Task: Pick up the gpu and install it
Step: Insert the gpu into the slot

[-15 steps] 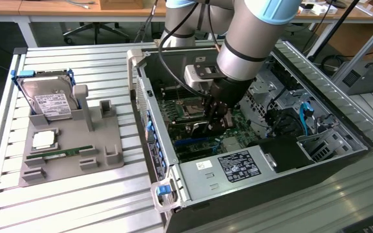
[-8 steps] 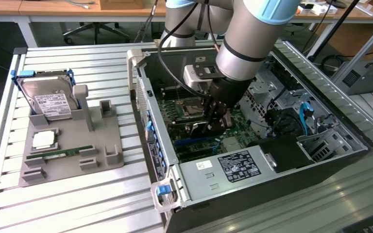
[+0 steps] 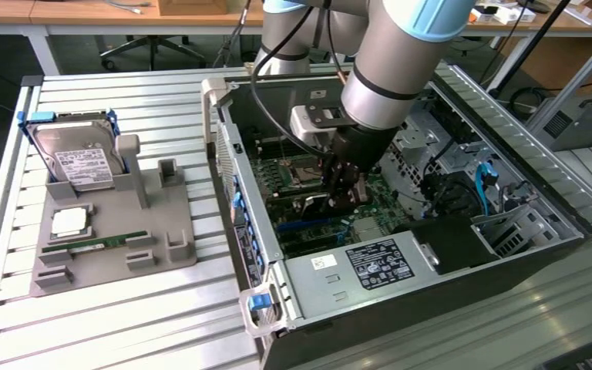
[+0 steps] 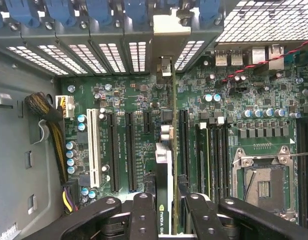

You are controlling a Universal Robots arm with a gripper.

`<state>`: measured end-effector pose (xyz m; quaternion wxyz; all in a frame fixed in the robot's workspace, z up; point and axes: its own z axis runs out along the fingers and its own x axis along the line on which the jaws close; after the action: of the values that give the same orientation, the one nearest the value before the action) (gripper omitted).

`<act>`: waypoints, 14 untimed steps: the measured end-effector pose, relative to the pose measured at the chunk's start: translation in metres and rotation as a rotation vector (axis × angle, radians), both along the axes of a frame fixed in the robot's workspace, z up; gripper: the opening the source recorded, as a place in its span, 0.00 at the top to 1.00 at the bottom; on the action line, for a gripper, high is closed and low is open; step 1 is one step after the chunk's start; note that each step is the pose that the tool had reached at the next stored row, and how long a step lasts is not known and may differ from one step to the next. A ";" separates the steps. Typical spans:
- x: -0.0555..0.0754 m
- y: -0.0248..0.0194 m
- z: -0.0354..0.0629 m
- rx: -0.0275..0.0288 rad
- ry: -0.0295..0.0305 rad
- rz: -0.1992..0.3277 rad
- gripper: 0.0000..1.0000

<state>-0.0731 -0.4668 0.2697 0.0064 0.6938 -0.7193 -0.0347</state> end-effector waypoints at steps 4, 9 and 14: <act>0.000 0.0006 -0.0012 0.0000 0.0000 0.002 0.73; -0.001 0.0016 -0.0012 -0.0004 0.0001 0.002 0.73; -0.004 0.0017 -0.0021 -0.0027 0.0001 0.003 0.73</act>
<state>-0.0766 -0.4652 0.2676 0.0074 0.6947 -0.7184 -0.0337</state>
